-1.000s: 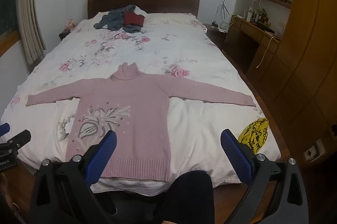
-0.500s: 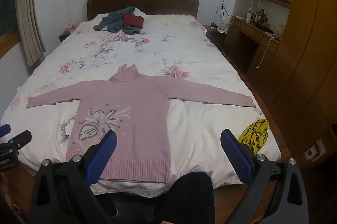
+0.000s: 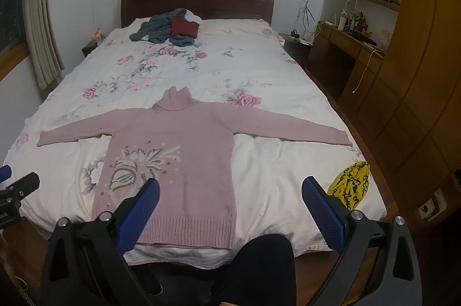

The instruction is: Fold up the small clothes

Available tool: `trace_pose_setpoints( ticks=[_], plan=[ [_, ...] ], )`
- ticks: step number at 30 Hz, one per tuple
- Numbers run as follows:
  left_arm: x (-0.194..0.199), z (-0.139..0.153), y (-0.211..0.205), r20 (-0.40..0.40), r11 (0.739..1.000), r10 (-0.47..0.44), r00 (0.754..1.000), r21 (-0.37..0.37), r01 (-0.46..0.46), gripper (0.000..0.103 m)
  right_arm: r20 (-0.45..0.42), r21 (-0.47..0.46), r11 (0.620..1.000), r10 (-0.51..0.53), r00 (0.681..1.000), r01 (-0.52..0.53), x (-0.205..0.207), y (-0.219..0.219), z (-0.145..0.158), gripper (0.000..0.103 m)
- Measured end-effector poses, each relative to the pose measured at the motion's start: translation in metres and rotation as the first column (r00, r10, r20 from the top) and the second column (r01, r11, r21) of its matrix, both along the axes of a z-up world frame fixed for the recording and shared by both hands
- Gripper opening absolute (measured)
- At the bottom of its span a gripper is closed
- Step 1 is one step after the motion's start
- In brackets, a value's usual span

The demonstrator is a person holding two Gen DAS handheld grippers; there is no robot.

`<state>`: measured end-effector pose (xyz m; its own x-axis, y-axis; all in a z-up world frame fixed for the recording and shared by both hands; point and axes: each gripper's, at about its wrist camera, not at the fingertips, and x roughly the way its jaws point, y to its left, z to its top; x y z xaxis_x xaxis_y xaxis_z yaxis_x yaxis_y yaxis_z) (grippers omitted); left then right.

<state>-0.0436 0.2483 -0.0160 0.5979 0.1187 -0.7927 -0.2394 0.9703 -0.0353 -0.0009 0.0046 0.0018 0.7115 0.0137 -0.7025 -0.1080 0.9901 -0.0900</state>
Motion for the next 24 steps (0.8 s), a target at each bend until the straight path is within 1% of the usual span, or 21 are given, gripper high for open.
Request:
trace_pose_setpoints(
  ticks=[24],
  plan=[
    [-0.001, 0.008, 0.002, 0.012, 1.0, 0.01, 1.0, 0.025, -0.011, 0.1, -0.021, 0.008, 1.0, -0.001, 1.0, 0.001, 0.002, 0.002, -0.012, 0.099]
  ],
)
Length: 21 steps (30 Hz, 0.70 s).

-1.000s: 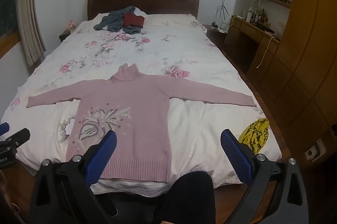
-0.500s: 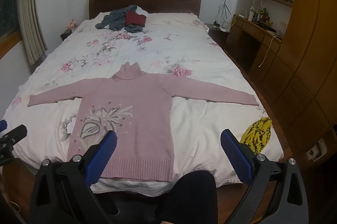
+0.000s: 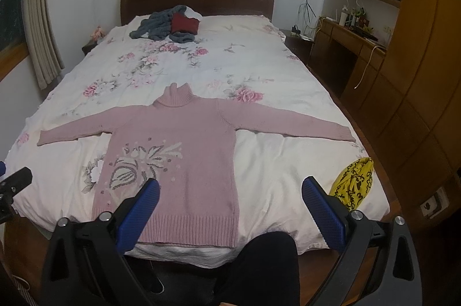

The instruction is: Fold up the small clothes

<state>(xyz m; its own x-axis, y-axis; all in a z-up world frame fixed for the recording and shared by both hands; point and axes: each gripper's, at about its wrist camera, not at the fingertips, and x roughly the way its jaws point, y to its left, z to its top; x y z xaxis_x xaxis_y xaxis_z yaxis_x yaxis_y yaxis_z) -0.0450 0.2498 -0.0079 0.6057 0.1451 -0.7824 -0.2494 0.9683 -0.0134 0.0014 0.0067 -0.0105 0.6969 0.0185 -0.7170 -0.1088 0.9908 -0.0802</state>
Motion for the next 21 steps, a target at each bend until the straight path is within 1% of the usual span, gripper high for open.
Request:
trace_pose_setpoints(
  ticks=[21],
  plan=[
    [-0.0001, 0.0032, -0.003, 0.007, 1.0, 0.004, 1.0, 0.01, -0.004, 0.1, -0.002, 0.003, 1.0, 0.001, 1.0, -0.001, 0.0023, -0.001, 0.001, 0.099]
  ],
)
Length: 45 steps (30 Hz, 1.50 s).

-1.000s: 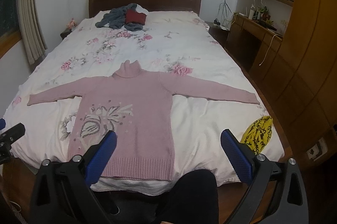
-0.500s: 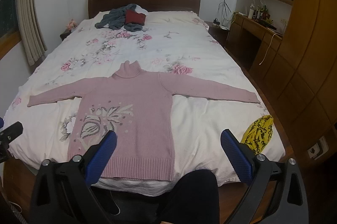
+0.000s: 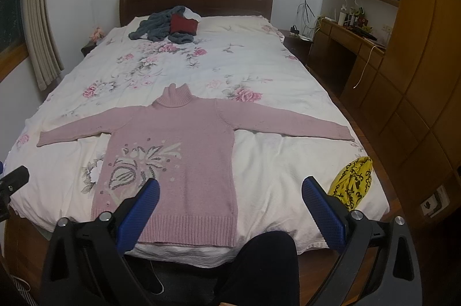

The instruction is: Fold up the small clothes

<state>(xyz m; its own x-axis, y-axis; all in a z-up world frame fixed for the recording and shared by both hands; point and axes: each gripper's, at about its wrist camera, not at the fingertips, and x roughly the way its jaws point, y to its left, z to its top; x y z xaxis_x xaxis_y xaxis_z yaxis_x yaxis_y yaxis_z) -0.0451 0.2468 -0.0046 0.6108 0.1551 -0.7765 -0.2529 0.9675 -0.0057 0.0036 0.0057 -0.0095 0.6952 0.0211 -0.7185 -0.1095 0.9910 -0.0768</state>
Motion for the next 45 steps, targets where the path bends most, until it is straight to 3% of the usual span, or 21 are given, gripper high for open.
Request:
trace_pose_setpoints(
  ticks=[17, 33, 35, 37, 41, 45],
  plan=[
    [-0.001, 0.002, 0.003, 0.01, 1.0, 0.012, 1.0, 0.007, -0.012, 0.1, 0.002, -0.004, 1.0, -0.007, 1.0, 0.007, 0.005, -0.008, 0.002, 0.099],
    [0.03, -0.029, 0.003, -0.019, 1.0, 0.002, 1.0, 0.019, -0.001, 0.1, -0.025, -0.029, 0.999, -0.018, 1.0, 0.018, 0.039, -0.01, -0.018, 0.099],
    [0.038, -0.045, 0.002, -0.005, 0.998, -0.058, 0.998, 0.022, 0.058, 0.1, -0.008, 0.023, 1.0, 0.02, 1.0, -0.02, 0.053, -0.022, -0.028, 0.099],
    [0.045, -0.059, 0.002, 0.026, 0.99, -0.138, 0.99, -0.014, 0.138, 0.1, -0.017, 0.146, 0.985, 0.1, 0.995, -0.097, 0.075, -0.042, -0.045, 0.099],
    [0.073, -0.097, 0.003, -0.043, 0.976, -0.197, 0.979, -0.105, 0.192, 0.1, -0.15, 0.284, 0.958, 0.011, 0.989, 0.032, 0.132, -0.103, -0.082, 0.099],
    [0.097, -0.125, 0.008, -0.057, 0.965, -0.183, 0.981, -0.202, 0.168, 0.1, -0.228, 0.474, 0.857, -0.103, 0.968, 0.203, 0.187, -0.192, -0.119, 0.092]
  ],
)
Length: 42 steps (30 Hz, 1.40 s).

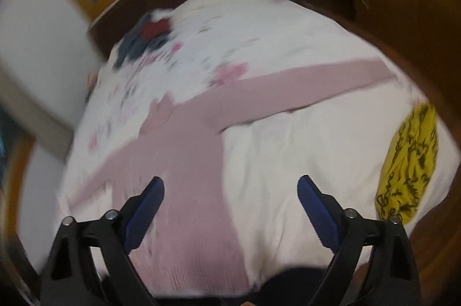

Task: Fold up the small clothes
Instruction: 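Move the right tool to the sweater's sleeve cuff and close on it, then lift the cuff with the right tool and fold the sleeve across the sweater body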

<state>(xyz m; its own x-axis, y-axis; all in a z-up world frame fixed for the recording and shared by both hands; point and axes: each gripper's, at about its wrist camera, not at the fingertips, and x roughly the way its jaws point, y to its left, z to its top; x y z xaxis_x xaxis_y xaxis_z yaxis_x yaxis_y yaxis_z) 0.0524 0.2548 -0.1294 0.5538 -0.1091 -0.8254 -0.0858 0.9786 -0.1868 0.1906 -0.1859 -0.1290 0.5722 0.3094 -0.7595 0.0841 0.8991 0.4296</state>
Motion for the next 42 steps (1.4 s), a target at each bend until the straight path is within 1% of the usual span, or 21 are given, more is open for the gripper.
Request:
trace_pose_setpoints(
  ticks=[2, 3, 4, 5, 6, 7, 9, 10, 12, 14, 17, 19, 21, 25, 28, 32, 35, 36, 37, 38, 42],
  plan=[
    [0.01, -0.01, 0.005, -0.003, 0.999, 0.025, 1.0, -0.021, -0.025, 0.1, -0.041, 0.089, 0.991, -0.092, 0.995, 0.095, 0.025, -0.048, -0.023, 0.089],
    [0.015, -0.016, 0.009, -0.003, 0.998, 0.043, 0.999, -0.046, -0.043, 0.1, -0.067, 0.135, 0.981, -0.132, 0.989, 0.14, 0.035, -0.069, -0.034, 0.084],
    [0.019, -0.021, 0.013, 0.0, 0.995, 0.058, 0.998, -0.081, -0.058, 0.1, -0.104, 0.207, 0.957, -0.185, 0.977, 0.203, 0.049, -0.099, -0.051, 0.08],
    [0.023, -0.023, 0.015, 0.002, 0.992, 0.065, 0.998, -0.111, -0.064, 0.1, -0.125, 0.239, 0.941, -0.215, 0.969, 0.24, 0.056, -0.117, -0.062, 0.078],
    [0.027, -0.026, 0.018, 0.004, 0.987, 0.073, 0.997, -0.141, -0.072, 0.1, -0.145, 0.27, 0.92, -0.254, 0.956, 0.285, 0.064, -0.135, -0.074, 0.073],
    [0.032, -0.032, 0.022, 0.0, 0.981, 0.09, 0.996, -0.175, -0.089, 0.1, -0.162, 0.315, 0.885, -0.305, 0.939, 0.342, 0.073, -0.161, -0.089, 0.069],
    [0.039, -0.041, 0.027, -0.023, 0.967, 0.114, 0.993, -0.226, -0.116, 0.1, -0.179, 0.4, 0.82, -0.368, 0.912, 0.41, 0.085, -0.198, -0.112, 0.064],
    [0.044, -0.047, 0.03, -0.041, 0.957, 0.125, 0.991, -0.26, -0.131, 0.1, -0.193, 0.437, 0.782, -0.401, 0.896, 0.444, 0.093, -0.218, -0.126, 0.057],
    [0.055, -0.06, 0.031, -0.072, 0.94, 0.125, 0.99, -0.31, -0.141, 0.1, -0.209, 0.468, 0.729, -0.458, 0.864, 0.5, 0.105, -0.247, -0.144, 0.052],
    [0.063, -0.068, 0.029, -0.083, 0.936, 0.126, 0.989, -0.321, -0.146, 0.1, -0.208, 0.489, 0.68, -0.519, 0.829, 0.547, 0.116, -0.274, -0.157, 0.05],
    [0.077, -0.078, 0.025, -0.099, 0.936, 0.128, 0.987, -0.316, -0.153, 0.1, -0.22, 0.471, 0.657, -0.56, 0.799, 0.589, 0.133, -0.298, -0.17, 0.049],
    [0.085, -0.084, 0.024, -0.113, 0.929, 0.122, 0.986, -0.337, -0.154, 0.1, -0.236, 0.455, 0.644, -0.578, 0.781, 0.615, 0.141, -0.311, -0.176, 0.048],
    [0.089, -0.086, 0.025, -0.108, 0.925, 0.121, 0.987, -0.348, -0.152, 0.1, -0.251, 0.435, 0.641, -0.589, 0.768, 0.633, 0.148, -0.317, -0.184, 0.048],
    [0.096, -0.089, 0.024, -0.111, 0.933, 0.128, 0.986, -0.323, -0.158, 0.1, -0.269, 0.388, 0.666, -0.579, 0.769, 0.637, 0.161, -0.313, -0.193, 0.046],
    [0.102, -0.097, 0.023, -0.156, 0.93, 0.111, 0.982, -0.332, -0.158, 0.1, -0.271, 0.364, 0.676, -0.581, 0.767, 0.641, 0.166, -0.311, -0.198, 0.044],
    [0.104, -0.102, 0.025, -0.174, 0.925, 0.096, 0.98, -0.348, -0.153, 0.1, -0.261, 0.323, 0.705, -0.575, 0.775, 0.632, 0.173, -0.308, -0.198, 0.04],
    [0.105, -0.103, 0.029, -0.173, 0.914, 0.097, 0.98, -0.374, -0.156, 0.1, -0.262, 0.322, 0.722, -0.553, 0.791, 0.612, 0.18, -0.307, -0.196, 0.015],
    [0.105, -0.103, 0.03, -0.174, 0.907, 0.095, 0.98, -0.392, -0.158, 0.1, -0.254, 0.326, 0.727, -0.548, 0.797, 0.605, 0.182, -0.306, -0.193, 0.006],
    [0.105, -0.103, 0.032, -0.179, 0.898, 0.095, 0.979, -0.41, -0.162, 0.1, -0.232, 0.319, 0.737, -0.548, 0.803, 0.596, 0.183, -0.303, -0.184, 0.006],
    [0.106, -0.103, 0.033, -0.184, 0.896, 0.094, 0.978, -0.412, -0.163, 0.1, -0.208, 0.319, 0.749, -0.544, 0.813, 0.582, 0.186, -0.298, -0.175, 0.006],
    [0.119, -0.099, 0.029, -0.197, 0.917, 0.042, 0.98, -0.382, -0.116, 0.1, -0.077, 0.28, 0.84, -0.463, 0.883, 0.465, 0.191, -0.26, -0.117, 0.006]
  ],
)
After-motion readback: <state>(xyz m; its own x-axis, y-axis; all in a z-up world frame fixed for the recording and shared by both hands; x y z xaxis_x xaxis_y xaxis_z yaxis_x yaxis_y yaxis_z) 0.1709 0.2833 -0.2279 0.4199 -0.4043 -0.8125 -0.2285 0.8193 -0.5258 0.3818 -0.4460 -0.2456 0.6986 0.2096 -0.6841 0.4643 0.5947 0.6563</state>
